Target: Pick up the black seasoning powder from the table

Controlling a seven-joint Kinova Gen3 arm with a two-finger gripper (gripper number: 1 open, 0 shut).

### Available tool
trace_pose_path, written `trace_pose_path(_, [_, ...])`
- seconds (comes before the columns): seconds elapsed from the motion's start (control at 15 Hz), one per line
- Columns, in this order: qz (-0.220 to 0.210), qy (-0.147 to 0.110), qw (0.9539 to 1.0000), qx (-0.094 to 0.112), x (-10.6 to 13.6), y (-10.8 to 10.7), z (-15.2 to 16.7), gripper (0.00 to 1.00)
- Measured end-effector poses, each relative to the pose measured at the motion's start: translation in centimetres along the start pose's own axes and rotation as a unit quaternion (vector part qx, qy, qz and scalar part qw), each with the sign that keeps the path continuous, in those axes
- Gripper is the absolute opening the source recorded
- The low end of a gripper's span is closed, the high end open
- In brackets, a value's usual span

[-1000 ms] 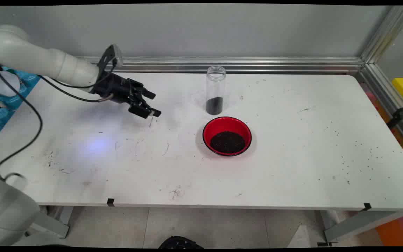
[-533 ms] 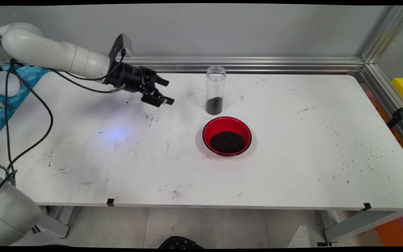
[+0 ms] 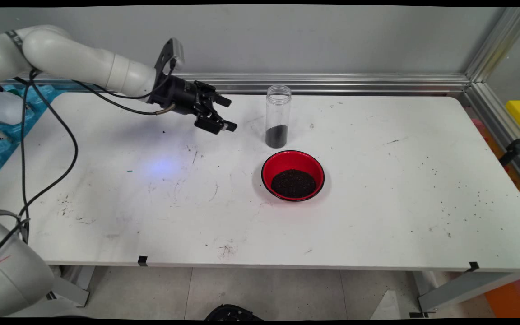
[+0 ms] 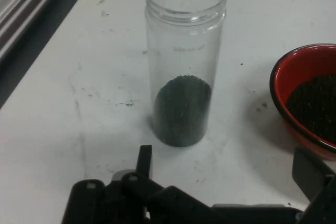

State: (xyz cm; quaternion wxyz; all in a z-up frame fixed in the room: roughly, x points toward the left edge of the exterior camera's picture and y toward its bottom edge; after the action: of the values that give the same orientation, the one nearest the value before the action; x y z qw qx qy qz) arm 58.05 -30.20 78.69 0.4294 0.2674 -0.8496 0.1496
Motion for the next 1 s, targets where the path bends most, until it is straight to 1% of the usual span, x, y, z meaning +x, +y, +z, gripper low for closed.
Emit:
trace_pose_path(0.2, [0.010,-0.006,0.9999,-0.006,0.4,-0.2,0.9,1.00])
trace_pose_path(0.47, [0.019,-0.021,0.9996,-0.004,0.6,-0.7,2.2,1.00])
trace_pose_path(0.73, [0.019,-0.032,0.9993,-0.001,0.3,-1.1,3.9,1.00])
trace_pose_path(1.0, [0.011,-0.035,0.9993,-0.001,-0.1,-1.5,5.9,1.00])
